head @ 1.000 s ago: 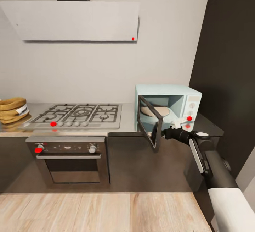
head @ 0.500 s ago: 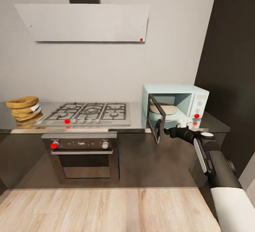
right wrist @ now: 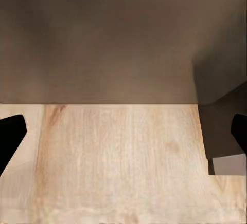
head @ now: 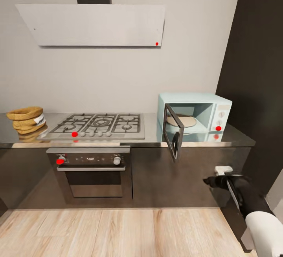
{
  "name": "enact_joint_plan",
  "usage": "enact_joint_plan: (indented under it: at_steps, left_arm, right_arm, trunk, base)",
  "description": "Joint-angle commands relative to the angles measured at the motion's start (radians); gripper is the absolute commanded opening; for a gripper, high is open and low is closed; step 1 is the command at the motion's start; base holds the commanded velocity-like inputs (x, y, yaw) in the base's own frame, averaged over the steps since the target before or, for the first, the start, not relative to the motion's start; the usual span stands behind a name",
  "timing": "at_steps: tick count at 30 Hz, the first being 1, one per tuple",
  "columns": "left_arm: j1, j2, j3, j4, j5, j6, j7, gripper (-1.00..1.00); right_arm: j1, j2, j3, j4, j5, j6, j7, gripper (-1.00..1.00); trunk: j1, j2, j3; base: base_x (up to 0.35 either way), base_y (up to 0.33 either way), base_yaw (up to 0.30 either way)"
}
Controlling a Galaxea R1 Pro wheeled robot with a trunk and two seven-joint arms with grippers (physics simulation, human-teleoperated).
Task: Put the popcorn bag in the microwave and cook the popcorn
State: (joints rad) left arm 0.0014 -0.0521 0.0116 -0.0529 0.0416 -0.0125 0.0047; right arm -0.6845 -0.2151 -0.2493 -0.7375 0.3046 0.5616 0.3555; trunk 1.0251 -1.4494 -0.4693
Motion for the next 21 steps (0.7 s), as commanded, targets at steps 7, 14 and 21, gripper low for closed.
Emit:
enact_joint_plan:
  at_steps: [7,14,21]
  left_arm:
    - [0.000,0.001,-0.003,-0.002,0.033,-0.001,0.000,1.00]
    - [0.000,0.003,-0.004,-0.002,0.135,-0.001,-0.001,1.00]
    - [0.000,0.002,-0.003,-0.002,0.135,-0.006,0.000,1.00]
  right_arm:
    - [0.019,0.006,0.005,0.731,0.026,-0.439,-0.125,1.00]
    - [0.440,0.073,0.004,0.768,0.028,-0.662,-0.231,1.00]
    - [0.474,0.098,0.002,0.769,0.025,-0.683,-0.241,1.00]
  trunk:
    - [0.000,-0.001,-0.001]
    - [0.000,-0.001,-0.001]
    - [0.000,-0.001,-0.001]
  base:
    - [0.000,0.000,0.000]
    - [0.000,0.000,0.000]
    - [0.000,0.000,0.000]
